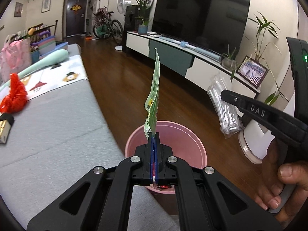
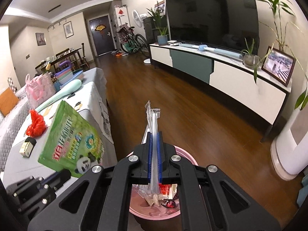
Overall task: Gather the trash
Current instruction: 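Open both tools to drop the straw packet and green packet into the bin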
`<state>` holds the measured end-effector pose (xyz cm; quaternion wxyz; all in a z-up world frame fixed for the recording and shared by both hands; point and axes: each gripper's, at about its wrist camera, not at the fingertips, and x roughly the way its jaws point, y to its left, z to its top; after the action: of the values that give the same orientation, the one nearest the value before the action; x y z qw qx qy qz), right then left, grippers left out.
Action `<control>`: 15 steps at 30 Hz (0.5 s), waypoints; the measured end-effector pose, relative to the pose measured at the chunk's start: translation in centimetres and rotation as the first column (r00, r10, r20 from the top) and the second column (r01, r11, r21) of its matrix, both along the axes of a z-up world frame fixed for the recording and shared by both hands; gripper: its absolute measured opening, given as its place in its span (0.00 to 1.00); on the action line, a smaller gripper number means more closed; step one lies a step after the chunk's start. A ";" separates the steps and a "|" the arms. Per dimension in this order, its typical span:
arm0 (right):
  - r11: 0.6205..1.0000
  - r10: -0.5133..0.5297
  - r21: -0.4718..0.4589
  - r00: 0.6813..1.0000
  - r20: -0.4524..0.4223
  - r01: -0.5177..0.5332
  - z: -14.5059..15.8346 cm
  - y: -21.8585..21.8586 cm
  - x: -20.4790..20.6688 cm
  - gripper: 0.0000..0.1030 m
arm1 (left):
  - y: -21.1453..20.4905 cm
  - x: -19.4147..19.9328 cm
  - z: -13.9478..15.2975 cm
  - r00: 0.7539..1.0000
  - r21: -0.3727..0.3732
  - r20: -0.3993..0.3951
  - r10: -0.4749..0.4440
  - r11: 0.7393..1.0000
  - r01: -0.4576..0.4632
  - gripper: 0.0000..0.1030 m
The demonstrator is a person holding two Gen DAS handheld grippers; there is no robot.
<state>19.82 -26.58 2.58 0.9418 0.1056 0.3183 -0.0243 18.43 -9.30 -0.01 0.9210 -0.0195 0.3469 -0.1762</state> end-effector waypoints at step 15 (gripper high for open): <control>1.000 0.001 0.010 0.998 -0.057 -0.001 -1.9 -0.6 1.9 0.05 | -3.2 3.9 -2.3 0.991 0.048 -0.130 -0.041 0.998 0.048 0.04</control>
<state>21.72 -27.21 0.69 0.9319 0.1092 0.3451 -0.0254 22.35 -12.49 -2.28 0.8928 0.0004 0.4102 -0.1862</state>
